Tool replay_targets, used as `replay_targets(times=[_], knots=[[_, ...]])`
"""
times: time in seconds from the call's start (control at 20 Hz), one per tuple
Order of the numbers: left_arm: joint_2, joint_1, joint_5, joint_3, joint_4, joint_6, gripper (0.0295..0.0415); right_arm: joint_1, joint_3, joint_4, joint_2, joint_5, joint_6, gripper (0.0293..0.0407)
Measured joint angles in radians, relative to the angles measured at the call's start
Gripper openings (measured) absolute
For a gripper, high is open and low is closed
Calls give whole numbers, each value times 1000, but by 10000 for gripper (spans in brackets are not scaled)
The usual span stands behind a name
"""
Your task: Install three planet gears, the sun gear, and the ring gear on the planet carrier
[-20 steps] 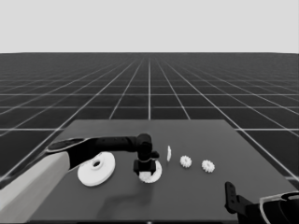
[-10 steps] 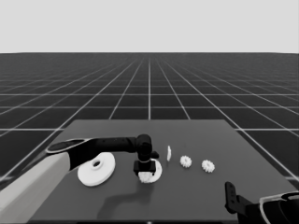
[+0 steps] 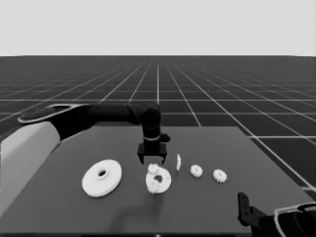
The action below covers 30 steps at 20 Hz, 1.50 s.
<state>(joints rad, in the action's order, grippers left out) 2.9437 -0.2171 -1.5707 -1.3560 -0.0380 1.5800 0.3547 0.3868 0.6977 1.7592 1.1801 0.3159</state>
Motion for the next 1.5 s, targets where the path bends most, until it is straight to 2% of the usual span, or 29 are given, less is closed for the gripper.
replay_targets(times=[0.15,0.2,0.25,0.3,0.35,0.45,0.65,0.7,0.75,0.8,0.95,1.15,1.2,1.25,1.3,1.4,1.5], knots=[[1,-8,1,-4,-9,-3,385,0,0,0,0,0,0,385],[-265,-48,362,354,136,-487,409,0,0,0,0,0,0,385],[-648,-79,581,592,223,-987,408,0,0,0,0,0,0,385],[-879,-98,710,733,275,-1376,402,0,0,0,0,0,0,385],[-1011,-108,785,818,305,-1604,394,0,0,0,0,0,0,385],[-1129,-119,857,897,333,-1818,386,0,0,0,0,0,0,385],[-1182,-124,890,933,346,-1917,385,0,0,0,0,0,0,385],[-1185,-125,892,935,347,-1923,385,-375,182,-461,268,302,463,398],[-1187,-125,893,937,348,-1926,385,-554,484,-640,485,334,649,393],[-1187,-125,893,937,348,-1928,385,-575,716,-682,603,358,700,389],[-1189,-125,894,938,348,-1930,385,-576,1042,-714,756,396,720,385],[-1189,-125,894,938,348,-1931,385,-573,1134,-718,798,406,714,385],[-1189,-125,894,938,348,-1931,385,-445,1133,-580,797,324,716,385],[-1189,-125,894,938,348,-1931,385,-327,1173,-498,813,273,701,385],[-1189,-125,894,938,348,-1931,385,-264,1224,-456,834,239,680,385],[-1189,-125,894,938,348,-1931,385,-213,1290,-423,861,203,652,385],[-1189,-125,894,938,348,-1931,385,-198,1316,-414,872,190,640,385]])
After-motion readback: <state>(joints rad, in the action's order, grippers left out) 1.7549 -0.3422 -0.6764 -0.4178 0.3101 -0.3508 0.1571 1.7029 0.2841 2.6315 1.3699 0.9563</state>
